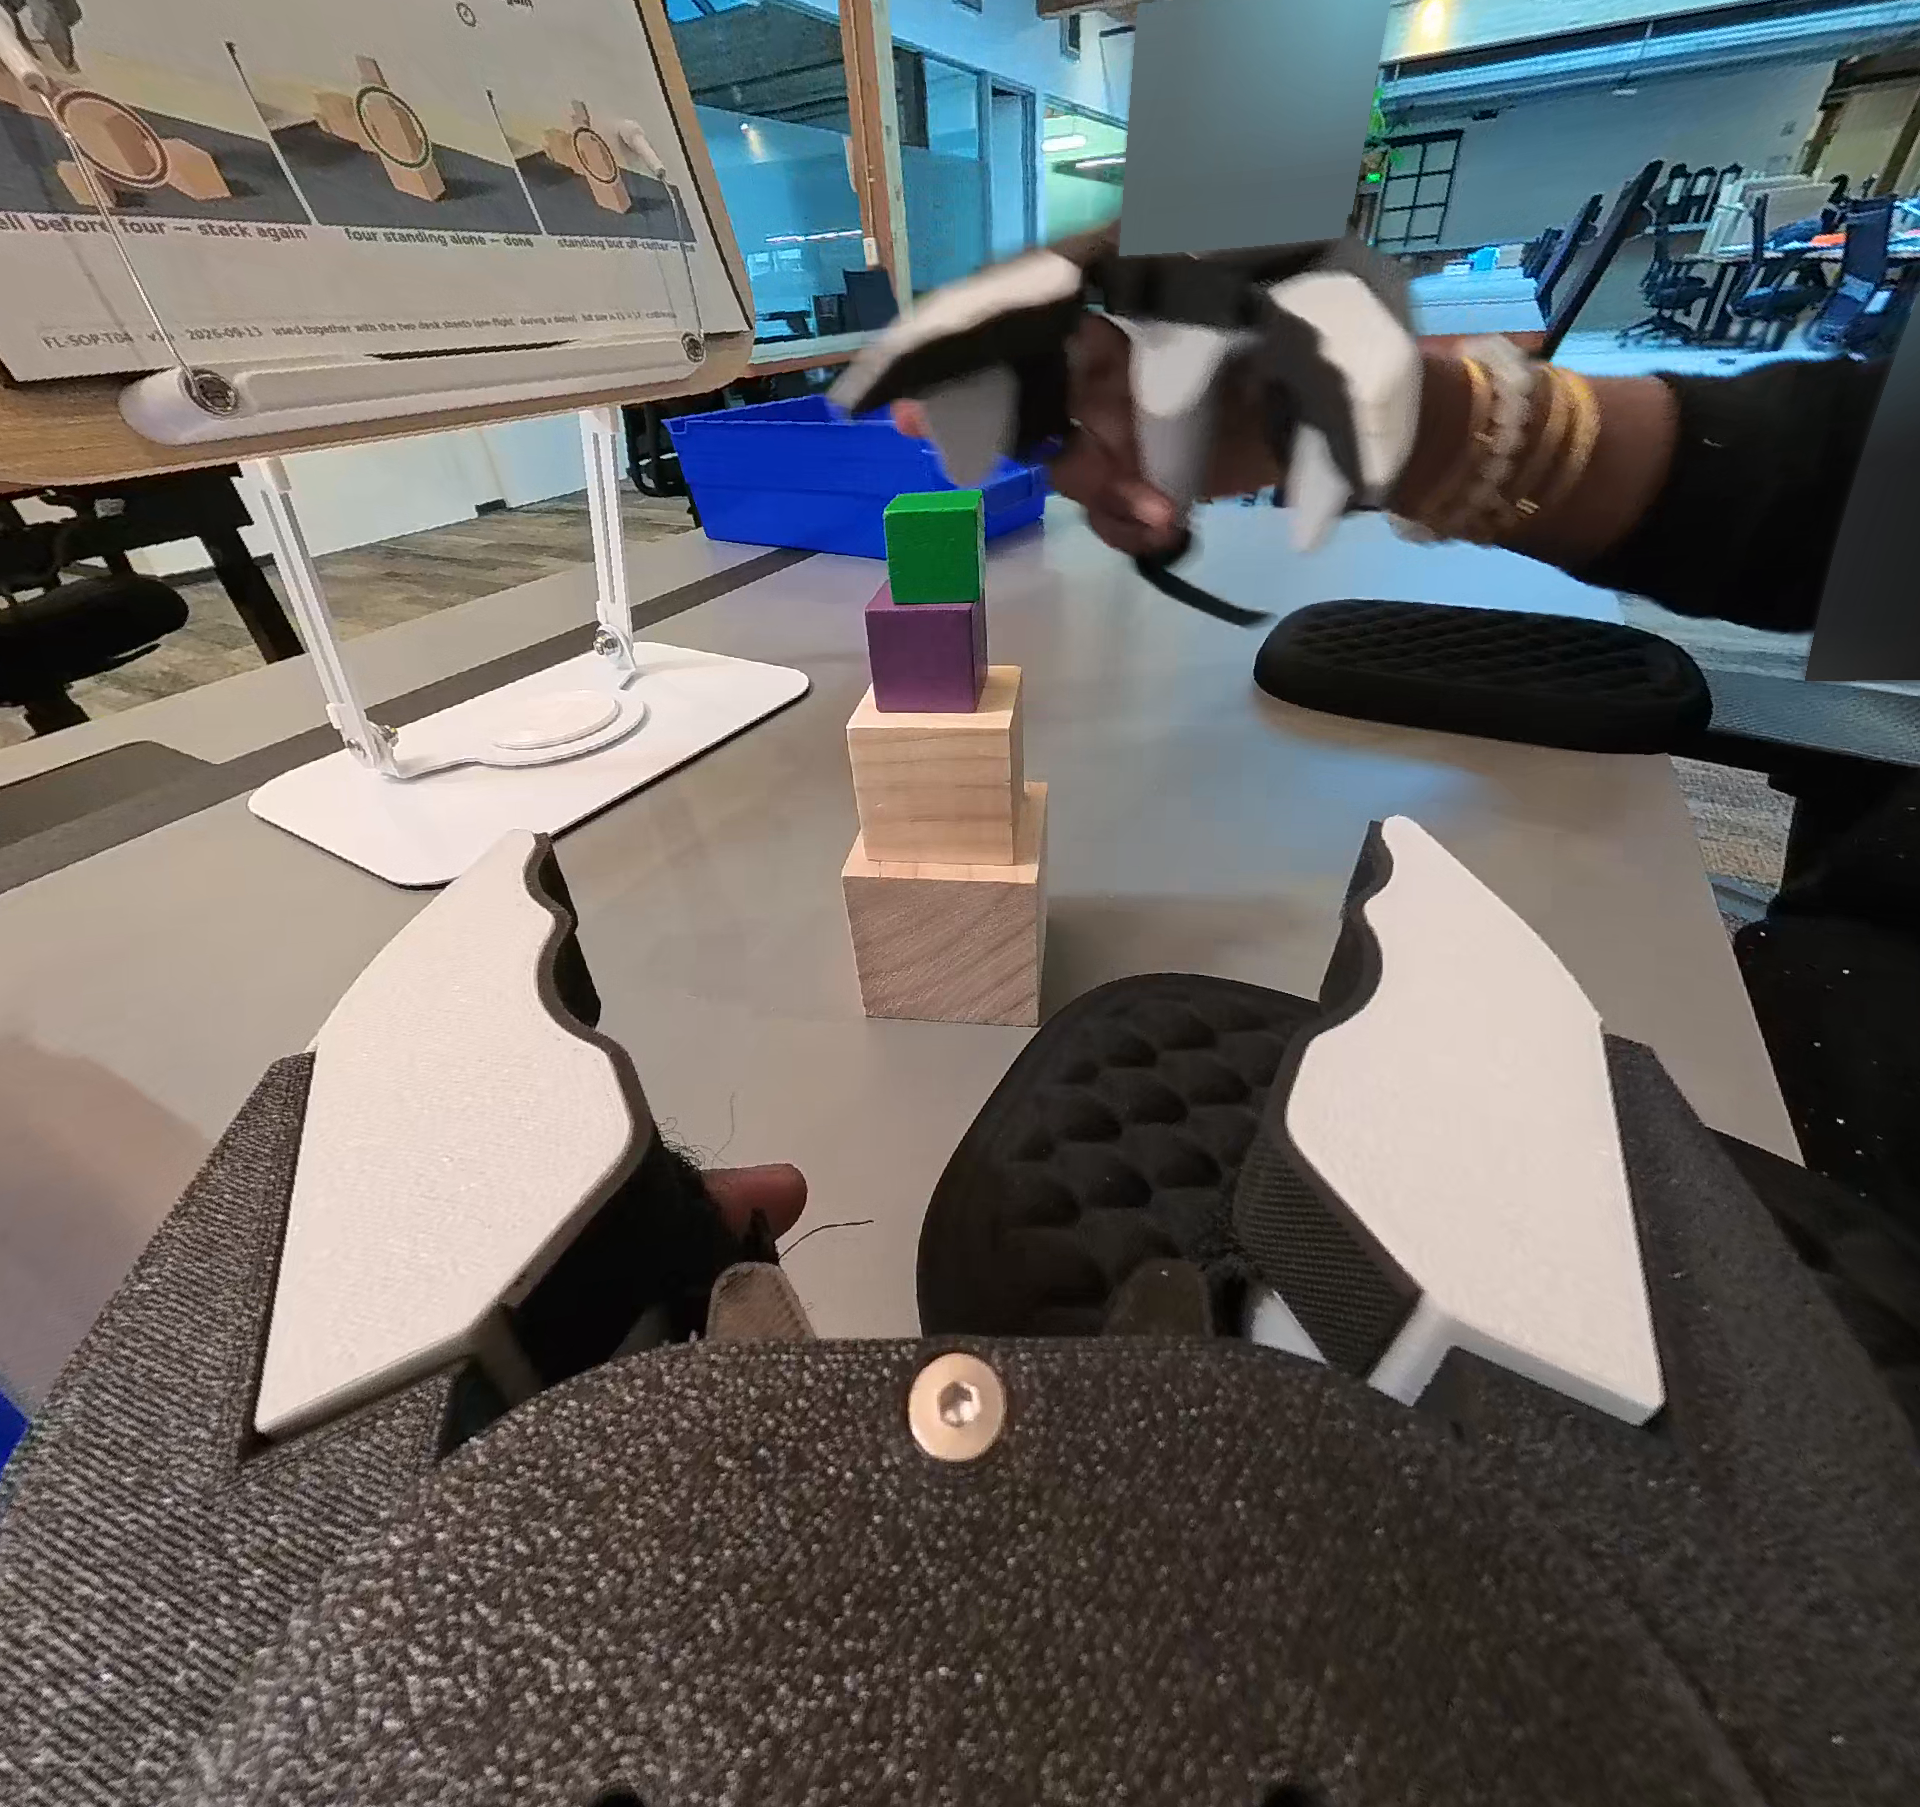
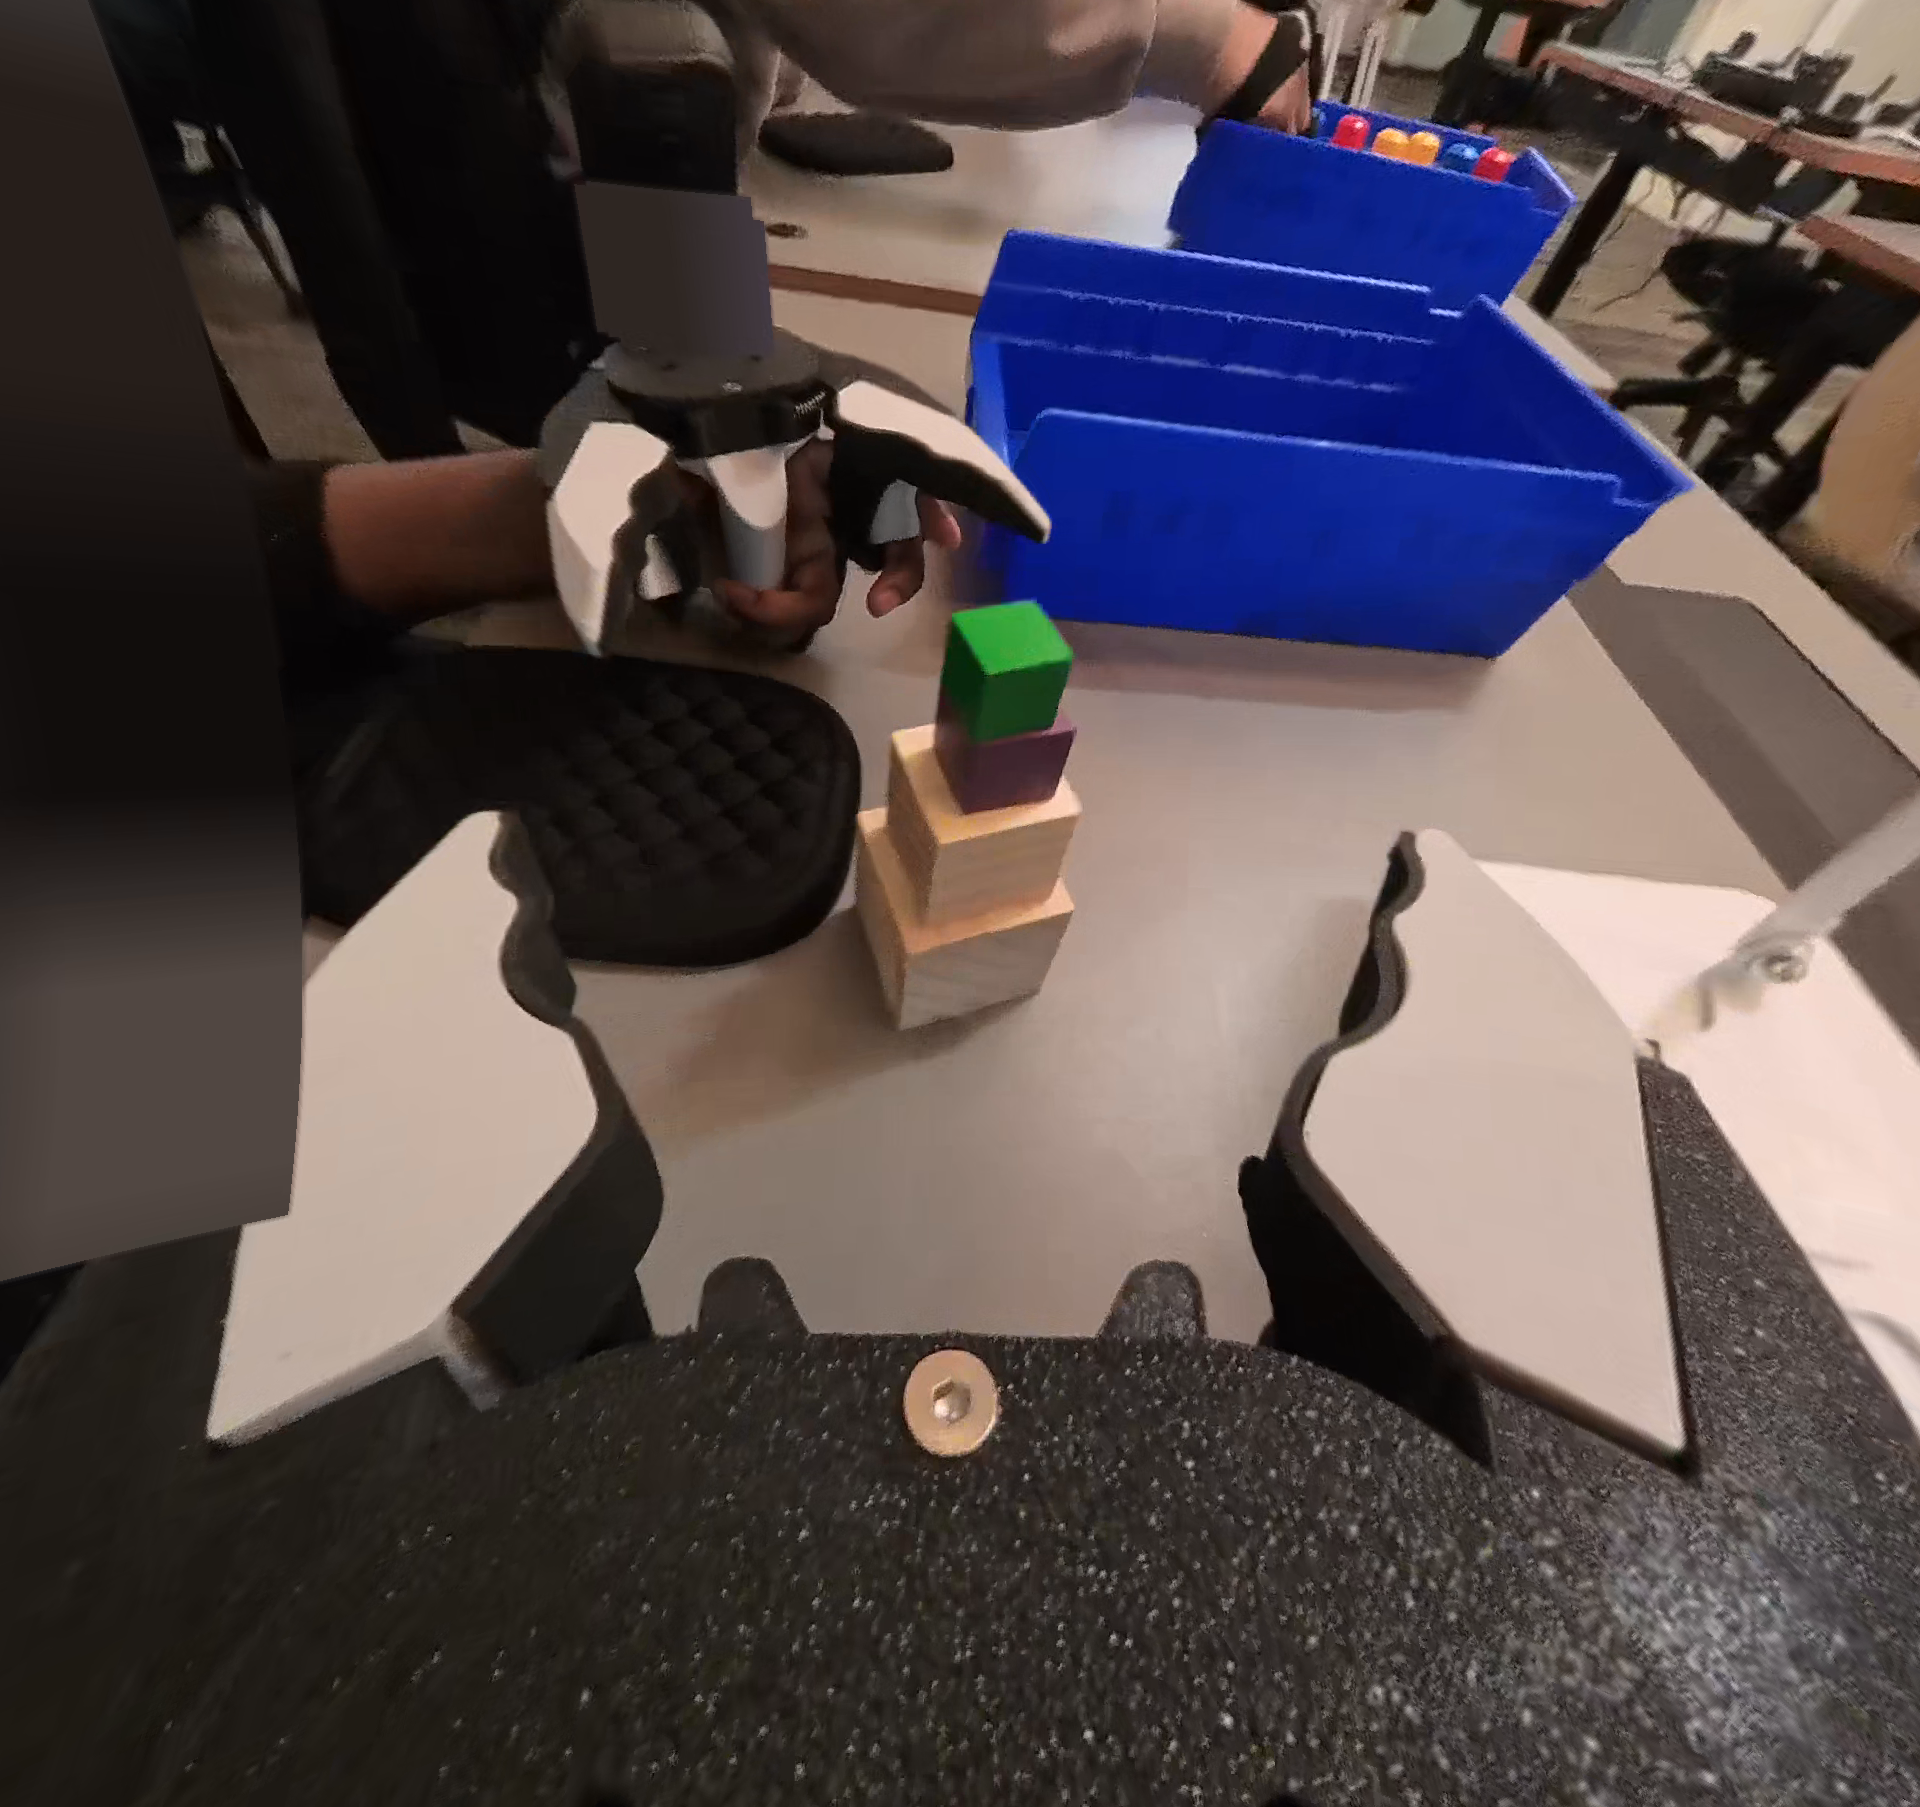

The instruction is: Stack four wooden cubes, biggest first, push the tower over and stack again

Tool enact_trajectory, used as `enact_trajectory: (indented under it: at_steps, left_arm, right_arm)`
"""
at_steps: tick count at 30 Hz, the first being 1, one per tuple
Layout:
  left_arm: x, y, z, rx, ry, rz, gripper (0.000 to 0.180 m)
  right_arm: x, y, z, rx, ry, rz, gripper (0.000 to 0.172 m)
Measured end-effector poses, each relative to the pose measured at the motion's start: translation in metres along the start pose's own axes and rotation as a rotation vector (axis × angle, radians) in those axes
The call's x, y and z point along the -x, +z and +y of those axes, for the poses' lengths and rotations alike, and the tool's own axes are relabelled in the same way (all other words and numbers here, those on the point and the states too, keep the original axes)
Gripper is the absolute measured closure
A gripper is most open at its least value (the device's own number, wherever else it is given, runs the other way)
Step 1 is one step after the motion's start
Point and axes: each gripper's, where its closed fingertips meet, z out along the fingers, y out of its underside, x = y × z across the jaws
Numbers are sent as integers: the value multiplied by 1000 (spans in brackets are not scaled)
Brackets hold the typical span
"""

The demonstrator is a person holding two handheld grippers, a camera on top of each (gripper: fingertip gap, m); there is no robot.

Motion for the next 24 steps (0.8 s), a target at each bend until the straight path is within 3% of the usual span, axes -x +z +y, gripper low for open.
enact_trajectory:
  at_steps: [9, 12, 15, 16, 18, 19, 24]
  left_arm:
    - [1, -1, -1, -8, -10, -5, 46]
    - [2, -6, -6, -41, -42, 6, 52]
    - [8, -10, -8, 2, -42, -35, 81]
    - [12, -11, -8, 35, -20, -72, 100]
    - [23, -11, -10, 97, 29, -160, 164]
    - [27, -8, -10, 134, 49, -189, 180]
    - [34, 17, 8, 364, 106, -134, 180]
  right_arm:
    - [14, -60, 21, -154, 78, 225, 28]
    - [26, -66, 37, -213, 129, 210, 28]
    - [37, -67, 40, -238, 85, 191, 28]
    - [39, -68, 37, -251, 76, 183, 28]
    - [41, -64, 43, -238, 100, 160, 28]
    - [41, -64, 42, -238, 103, 157, 28]
    - [40, -65, 43, -249, 120, 153, 28]
